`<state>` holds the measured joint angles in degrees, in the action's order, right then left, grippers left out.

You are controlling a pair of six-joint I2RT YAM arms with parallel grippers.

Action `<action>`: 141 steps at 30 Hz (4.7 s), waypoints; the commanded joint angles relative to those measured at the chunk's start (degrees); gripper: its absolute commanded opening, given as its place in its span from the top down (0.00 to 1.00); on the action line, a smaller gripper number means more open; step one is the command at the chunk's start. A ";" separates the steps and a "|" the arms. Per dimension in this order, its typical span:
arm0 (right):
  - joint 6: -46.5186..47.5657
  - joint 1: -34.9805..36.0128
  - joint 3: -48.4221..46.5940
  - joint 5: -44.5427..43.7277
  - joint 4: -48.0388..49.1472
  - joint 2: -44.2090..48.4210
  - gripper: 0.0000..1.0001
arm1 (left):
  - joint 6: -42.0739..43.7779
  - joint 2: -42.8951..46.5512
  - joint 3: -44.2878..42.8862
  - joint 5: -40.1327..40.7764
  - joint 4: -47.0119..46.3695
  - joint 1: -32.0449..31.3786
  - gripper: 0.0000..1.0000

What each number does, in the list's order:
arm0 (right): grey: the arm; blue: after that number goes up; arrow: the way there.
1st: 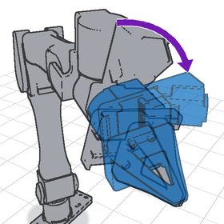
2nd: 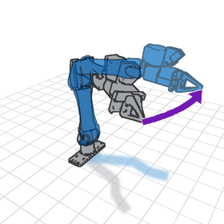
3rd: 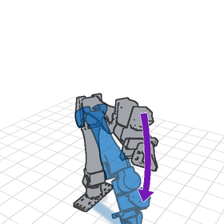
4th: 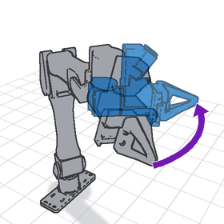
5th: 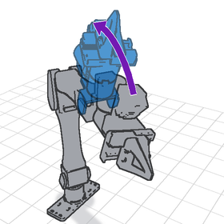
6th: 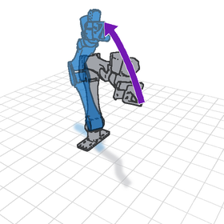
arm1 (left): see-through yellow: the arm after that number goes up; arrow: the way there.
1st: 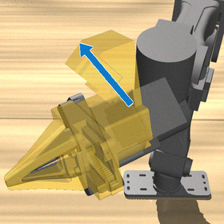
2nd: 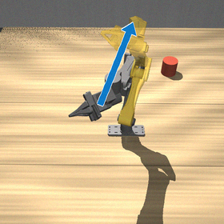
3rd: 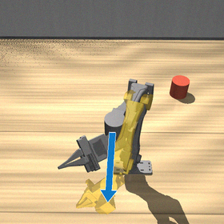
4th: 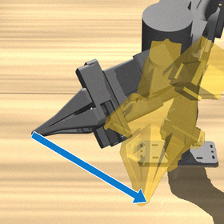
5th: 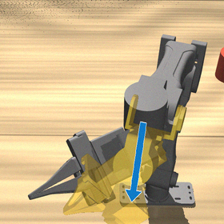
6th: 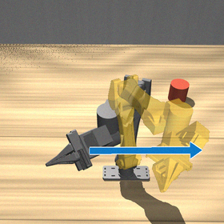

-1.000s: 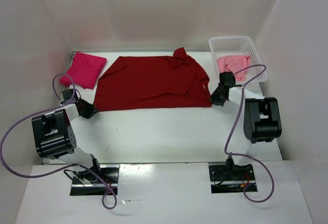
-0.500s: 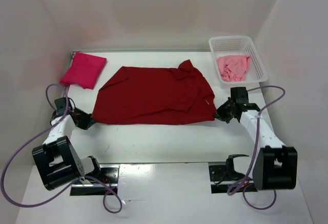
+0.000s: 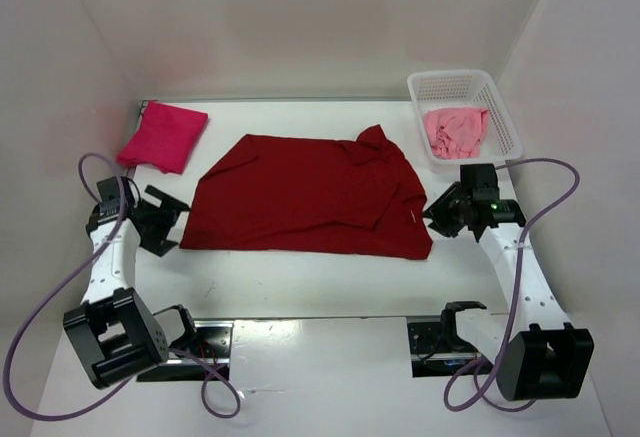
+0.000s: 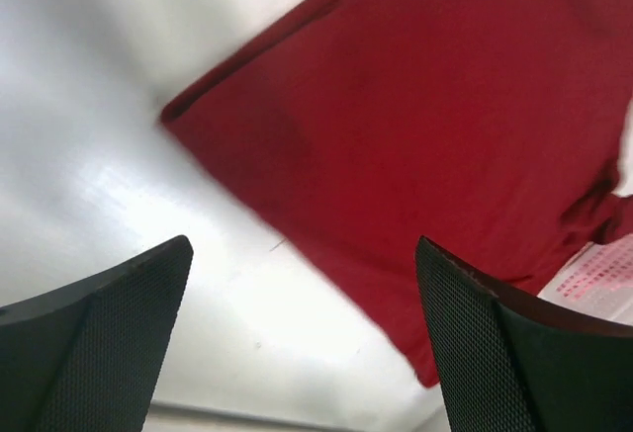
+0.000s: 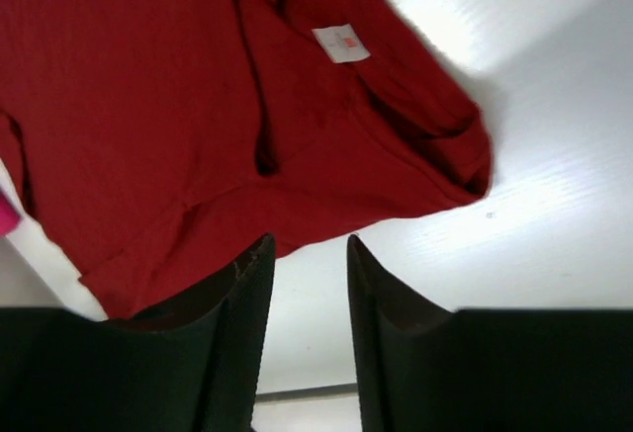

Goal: Fold and stack the t-shirts
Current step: Fold the flattened tshirt in 1/3 of the way, then grap the side of the flattened tshirt furthest away from the robot with both arms

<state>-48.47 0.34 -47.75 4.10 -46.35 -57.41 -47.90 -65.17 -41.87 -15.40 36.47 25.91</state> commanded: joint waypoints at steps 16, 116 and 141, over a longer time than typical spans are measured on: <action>5.40 18.73 1.96 9.96 27.28 -26.78 0.66 | -1.32 -7.42 -1.81 4.31 -28.65 -26.43 0.76; 14.72 17.15 -25.55 14.89 24.29 -36.29 0.72 | 28.30 -64.03 -60.08 35.17 -17.22 -39.27 0.66; 14.72 15.57 -25.29 19.46 26.48 -36.37 0.71 | 30.41 -63.15 -58.33 35.17 -17.66 -40.33 0.54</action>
<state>-34.81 16.25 -73.06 22.09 -21.87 -95.29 -18.28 -130.04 -100.77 20.71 19.68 -13.69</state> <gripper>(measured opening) 0.286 0.458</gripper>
